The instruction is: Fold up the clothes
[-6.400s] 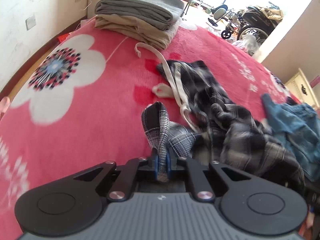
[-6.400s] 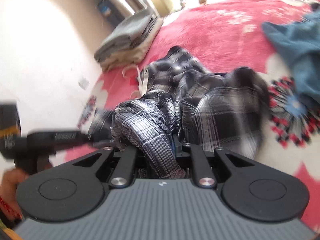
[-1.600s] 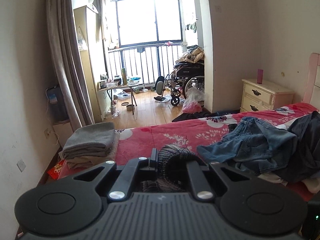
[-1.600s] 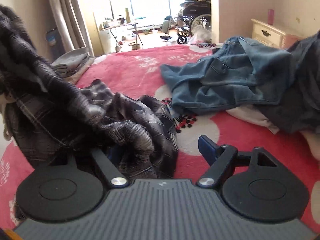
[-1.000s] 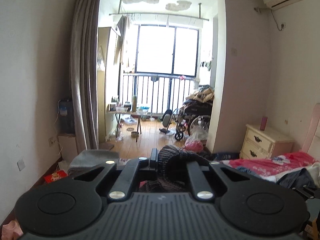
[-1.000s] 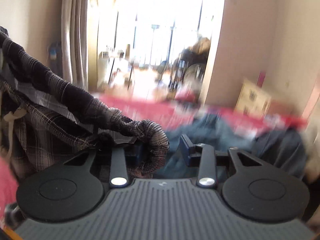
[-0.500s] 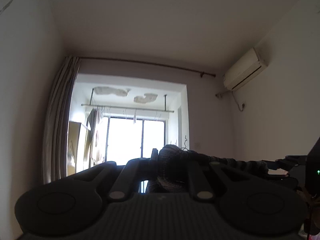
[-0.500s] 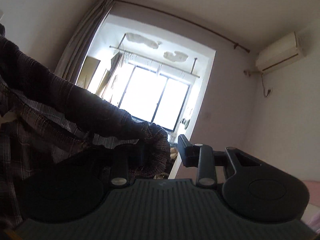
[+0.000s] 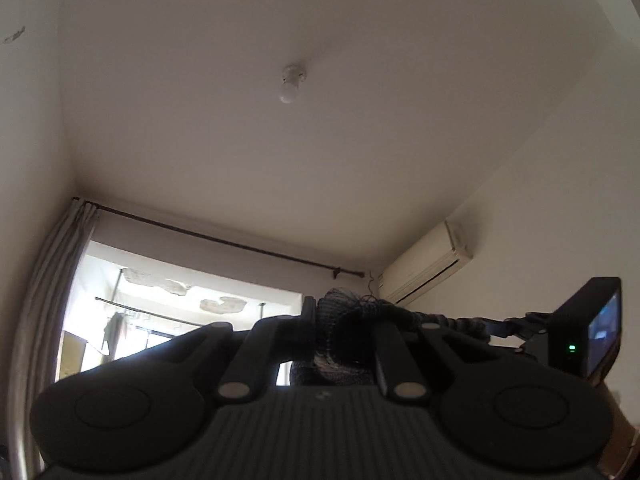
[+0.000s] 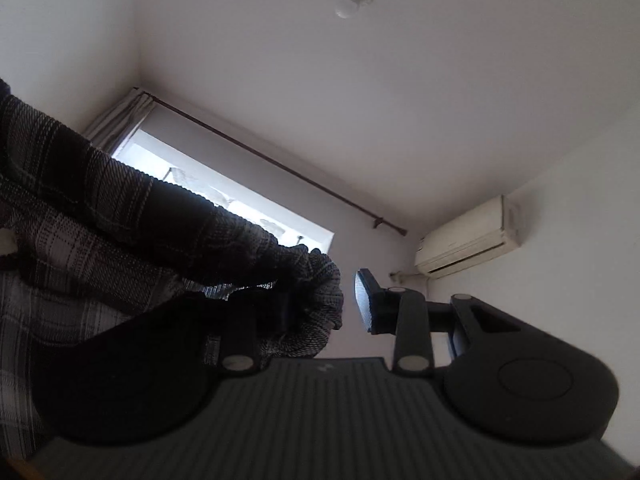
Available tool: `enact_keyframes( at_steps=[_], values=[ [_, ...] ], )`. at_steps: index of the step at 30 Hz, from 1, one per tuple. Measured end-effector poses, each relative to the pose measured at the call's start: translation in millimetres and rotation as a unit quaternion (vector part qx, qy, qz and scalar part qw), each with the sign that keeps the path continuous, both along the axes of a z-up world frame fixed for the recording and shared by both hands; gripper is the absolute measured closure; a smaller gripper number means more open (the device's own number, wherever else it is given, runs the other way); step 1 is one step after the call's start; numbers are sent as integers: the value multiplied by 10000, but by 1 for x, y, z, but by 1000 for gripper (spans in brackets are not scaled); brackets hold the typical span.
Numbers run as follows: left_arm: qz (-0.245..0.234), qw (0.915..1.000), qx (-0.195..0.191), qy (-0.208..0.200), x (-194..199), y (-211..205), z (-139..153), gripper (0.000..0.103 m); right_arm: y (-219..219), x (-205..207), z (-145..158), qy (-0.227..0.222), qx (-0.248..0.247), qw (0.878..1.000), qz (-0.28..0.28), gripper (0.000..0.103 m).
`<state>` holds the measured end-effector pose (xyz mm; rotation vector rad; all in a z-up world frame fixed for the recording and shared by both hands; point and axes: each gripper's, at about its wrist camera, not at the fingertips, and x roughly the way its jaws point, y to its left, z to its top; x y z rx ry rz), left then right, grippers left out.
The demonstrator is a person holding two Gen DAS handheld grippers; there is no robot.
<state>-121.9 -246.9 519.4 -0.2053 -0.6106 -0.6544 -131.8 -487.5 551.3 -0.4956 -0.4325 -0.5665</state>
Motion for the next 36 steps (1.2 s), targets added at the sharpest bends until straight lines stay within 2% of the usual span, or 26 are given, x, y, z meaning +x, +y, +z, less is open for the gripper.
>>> enact_keyframes(
  at_steps=[5,7,9,11,14,17,19,23,27,29,31,33,36],
  values=[
    [-249,9993,-262,78,1,-28,21,94,-22,-3,50,25,-107,9998,-140,72],
    [-236,9991,-285,206,8,-29,17,94,-25,4,56,88,-110,9999,-77,72],
    [-103,9990,-228,383,17,-30,5,94,-26,17,48,169,-174,9997,-17,72],
    [43,9979,-128,632,34,-27,-13,94,-22,34,30,261,-159,9994,165,72],
    [354,9931,56,1115,57,-17,-58,94,-21,68,-16,481,-53,9970,601,72],
    [757,9818,130,1738,82,7,-118,94,-2,114,-78,790,-77,9917,1011,72],
    [1005,9692,95,2248,103,32,-165,94,25,146,-123,1051,-174,9864,1249,72],
    [1564,9360,106,3152,141,83,-275,94,74,208,-239,1671,-407,9714,1635,72],
    [2107,8872,213,4099,179,141,-378,94,126,275,-358,2570,-291,9422,2129,72],
    [2347,8581,262,4560,201,165,-426,94,155,310,-415,3111,-142,9205,2361,72],
    [2579,8209,183,5091,228,203,-473,94,189,341,-468,3655,3,8949,2560,72],
    [2760,7823,27,5584,251,259,-513,94,219,371,-517,4161,84,8680,2709,72],
    [2980,7394,-194,6034,263,332,-547,94,271,414,-580,4818,109,8267,2902,72]
  ],
)
